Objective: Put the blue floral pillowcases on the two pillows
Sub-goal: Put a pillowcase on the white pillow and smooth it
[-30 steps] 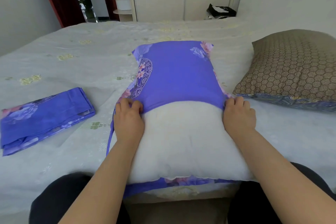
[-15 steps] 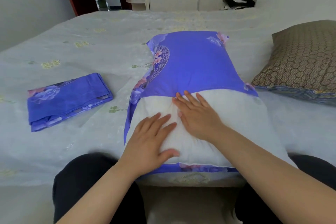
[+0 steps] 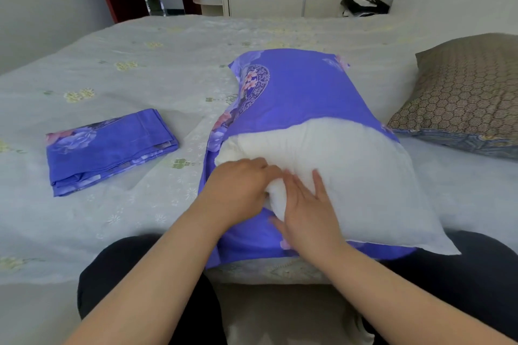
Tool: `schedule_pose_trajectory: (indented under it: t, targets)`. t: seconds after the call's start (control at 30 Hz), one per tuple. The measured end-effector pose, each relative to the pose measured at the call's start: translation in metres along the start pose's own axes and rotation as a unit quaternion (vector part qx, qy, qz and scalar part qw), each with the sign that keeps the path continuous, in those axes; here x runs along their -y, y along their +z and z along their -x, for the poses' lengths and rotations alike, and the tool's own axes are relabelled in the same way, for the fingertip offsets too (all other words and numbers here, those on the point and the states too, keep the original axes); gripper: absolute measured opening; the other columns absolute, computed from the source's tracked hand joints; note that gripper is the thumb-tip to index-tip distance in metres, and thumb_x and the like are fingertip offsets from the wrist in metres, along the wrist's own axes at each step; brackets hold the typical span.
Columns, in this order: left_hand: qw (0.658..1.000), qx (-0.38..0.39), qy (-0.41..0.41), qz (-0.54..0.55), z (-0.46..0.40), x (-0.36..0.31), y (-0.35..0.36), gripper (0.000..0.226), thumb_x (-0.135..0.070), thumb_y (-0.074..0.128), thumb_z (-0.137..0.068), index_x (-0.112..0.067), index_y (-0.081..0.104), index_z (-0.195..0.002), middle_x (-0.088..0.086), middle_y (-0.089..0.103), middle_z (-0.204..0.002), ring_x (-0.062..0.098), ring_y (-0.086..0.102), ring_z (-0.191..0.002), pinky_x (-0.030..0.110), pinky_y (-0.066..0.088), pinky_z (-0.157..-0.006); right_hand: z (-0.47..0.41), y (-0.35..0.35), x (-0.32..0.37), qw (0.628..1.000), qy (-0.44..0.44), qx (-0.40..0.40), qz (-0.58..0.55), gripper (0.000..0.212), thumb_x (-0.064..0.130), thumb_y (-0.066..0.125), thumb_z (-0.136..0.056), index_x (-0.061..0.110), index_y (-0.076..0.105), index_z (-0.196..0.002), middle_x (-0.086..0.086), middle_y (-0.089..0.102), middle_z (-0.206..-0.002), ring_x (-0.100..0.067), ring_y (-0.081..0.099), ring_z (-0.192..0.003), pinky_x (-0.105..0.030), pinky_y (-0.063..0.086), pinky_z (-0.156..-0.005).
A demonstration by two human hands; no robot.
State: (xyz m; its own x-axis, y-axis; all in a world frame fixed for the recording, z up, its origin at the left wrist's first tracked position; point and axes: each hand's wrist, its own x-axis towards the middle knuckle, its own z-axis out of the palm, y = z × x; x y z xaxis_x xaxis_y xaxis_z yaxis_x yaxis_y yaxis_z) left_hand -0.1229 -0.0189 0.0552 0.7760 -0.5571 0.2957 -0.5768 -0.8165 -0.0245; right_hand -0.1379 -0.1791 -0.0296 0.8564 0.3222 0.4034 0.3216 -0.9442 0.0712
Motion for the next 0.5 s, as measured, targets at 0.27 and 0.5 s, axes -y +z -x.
schedule_pose_trajectory:
  t: [0.27, 0.5]
  targets:
    - [0.970, -0.239, -0.032, 0.043, 0.015, 0.010, 0.060, 0.020, -0.015, 0.054, -0.086, -0.010, 0.061, -0.105, 0.009, 0.060, -0.103, 0.031, 0.057, -0.091, 0.041, 0.050, -0.076, -0.074, -0.040, -0.059, 0.947, 0.171, 0.040, -0.268, 0.043, 0.049, 0.045, -0.093, 0.021, 0.061, -0.120, -0.007, 0.064, -0.121, -0.030, 0.057, -0.112, -0.038, 0.043, -0.094]
    - [0.980, 0.086, -0.168, -0.056, -0.023, 0.015, 0.090, 0.067, -0.059, 0.011, -0.093, -0.022, 0.020, -0.149, 0.003, 0.046, -0.139, 0.030, 0.052, -0.113, 0.037, 0.045, -0.085, -0.133, -0.056, -0.108, 0.848, 0.285, 0.056, -0.443, 0.035, 0.038, 0.056, -0.091, 0.011, 0.064, -0.113, -0.001, 0.063, -0.102, -0.018, 0.059, -0.094, -0.022, 0.038, -0.074]
